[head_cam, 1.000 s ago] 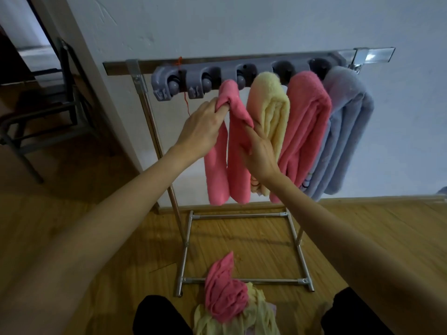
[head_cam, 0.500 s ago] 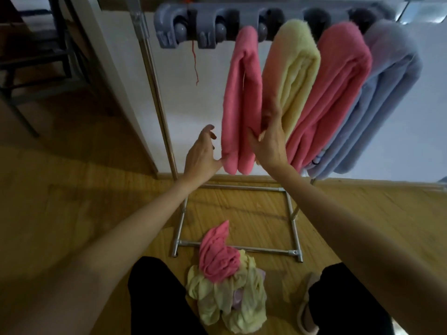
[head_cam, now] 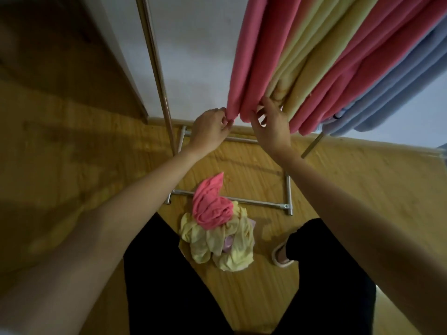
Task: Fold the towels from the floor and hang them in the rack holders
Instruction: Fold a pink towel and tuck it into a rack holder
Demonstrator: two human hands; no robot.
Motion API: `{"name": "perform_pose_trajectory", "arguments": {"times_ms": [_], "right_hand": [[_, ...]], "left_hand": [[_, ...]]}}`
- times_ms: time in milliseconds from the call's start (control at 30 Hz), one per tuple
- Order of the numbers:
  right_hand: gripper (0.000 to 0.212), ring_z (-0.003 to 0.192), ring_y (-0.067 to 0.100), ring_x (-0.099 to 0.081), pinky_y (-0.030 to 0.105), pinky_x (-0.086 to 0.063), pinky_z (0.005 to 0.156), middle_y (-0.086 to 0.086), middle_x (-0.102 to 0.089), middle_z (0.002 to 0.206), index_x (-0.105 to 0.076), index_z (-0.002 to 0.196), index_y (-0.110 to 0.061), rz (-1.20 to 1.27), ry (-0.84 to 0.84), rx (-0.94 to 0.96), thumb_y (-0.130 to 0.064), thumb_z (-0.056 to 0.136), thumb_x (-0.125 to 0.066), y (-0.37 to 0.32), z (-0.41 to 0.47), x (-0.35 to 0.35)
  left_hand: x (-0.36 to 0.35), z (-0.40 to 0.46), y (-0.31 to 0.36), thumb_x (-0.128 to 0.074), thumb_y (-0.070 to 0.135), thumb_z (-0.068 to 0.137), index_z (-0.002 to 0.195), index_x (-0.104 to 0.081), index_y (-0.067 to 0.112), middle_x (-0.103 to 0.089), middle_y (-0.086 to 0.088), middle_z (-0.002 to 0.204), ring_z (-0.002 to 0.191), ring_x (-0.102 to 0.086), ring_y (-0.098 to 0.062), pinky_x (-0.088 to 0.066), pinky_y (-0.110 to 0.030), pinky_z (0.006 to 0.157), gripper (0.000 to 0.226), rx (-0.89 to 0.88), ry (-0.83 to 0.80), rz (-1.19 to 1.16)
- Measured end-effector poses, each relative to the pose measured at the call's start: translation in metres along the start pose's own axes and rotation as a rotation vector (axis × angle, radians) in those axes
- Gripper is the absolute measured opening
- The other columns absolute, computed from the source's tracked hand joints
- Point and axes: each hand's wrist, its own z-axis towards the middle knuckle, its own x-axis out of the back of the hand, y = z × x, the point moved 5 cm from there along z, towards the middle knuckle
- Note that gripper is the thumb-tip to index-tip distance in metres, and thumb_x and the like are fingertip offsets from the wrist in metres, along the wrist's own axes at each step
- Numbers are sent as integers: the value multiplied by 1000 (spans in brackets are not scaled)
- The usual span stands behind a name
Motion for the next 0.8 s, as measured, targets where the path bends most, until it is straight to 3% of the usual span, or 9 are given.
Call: {"name": "perform_pose_trajectory", "arguments": {"times_ms": [67,167,233,300,400,500,633,800], "right_hand": [[30,85,12,-63,29,-52,67,3,-68,107,-55,121,-7,-50,-56,-16,-16,92,-54,19,-18,-17],[38,101,26,-61,39,-53,77,12,-61,119,-50,128,-2,-104,-212,-79,-16,92,-54,55,-55,-51],[42,107,29,-59,41,-52,78,15,-57,123,-47,132,-2,-157,-349,-131,-17,93,-54,80,-83,-79],[49,120,31,-51,43,-50,88,16,-48,136,-40,138,-2,-196,-528,-185,-19,94,-53,102,-116,-110],[56,132,32,-38,42,-39,104,17,-35,147,-31,143,-1,-208,-773,-291,-16,94,-53,134,-170,-151],[57,133,34,-35,42,-34,106,17,-34,147,-28,144,-1,-182,-933,-356,-13,94,-52,154,-217,-182],[60,134,33,-34,40,-33,106,16,-34,147,-25,146,-4,-194,-1095,-366,-9,92,-52,180,-256,-223],[61,130,36,-40,45,-42,101,14,-30,150,-26,145,-6,-212,-1178,-337,-2,89,-50,204,-278,-265]], "left_hand": [[-19,-20,-20,-57,21,90,99,-64,8,-64,-4,84,79,-61,-20,-51,-37,68,17,13,-78,14],[-57,-66,-66,-56,14,89,111,-60,6,-65,-9,98,94,-62,-27,-50,-40,79,24,164,-216,82],[-87,-99,-96,-56,13,88,112,-58,3,-64,-14,103,99,-60,-32,-47,-39,77,26,321,-356,123],[-116,-130,-118,-57,16,87,108,-55,2,-62,-19,106,101,-59,-37,-46,-41,76,26,449,-506,155],[-161,-168,-142,-58,12,85,108,-57,-1,-60,-22,113,105,-58,-40,-49,-45,83,27,524,-658,176],[-206,-205,-162,-56,10,88,109,-59,-1,-61,-22,116,109,-57,-38,-48,-43,91,24,561,-812,218],[-252,-235,-191,-50,14,92,105,-63,3,-66,-17,110,104,-62,-34,-51,-42,89,22,603,-855,240],[-290,-241,-228,-42,16,97,116,-56,3,-59,-18,121,112,-56,-37,-45,-44,94,27,774,-745,176]]}}
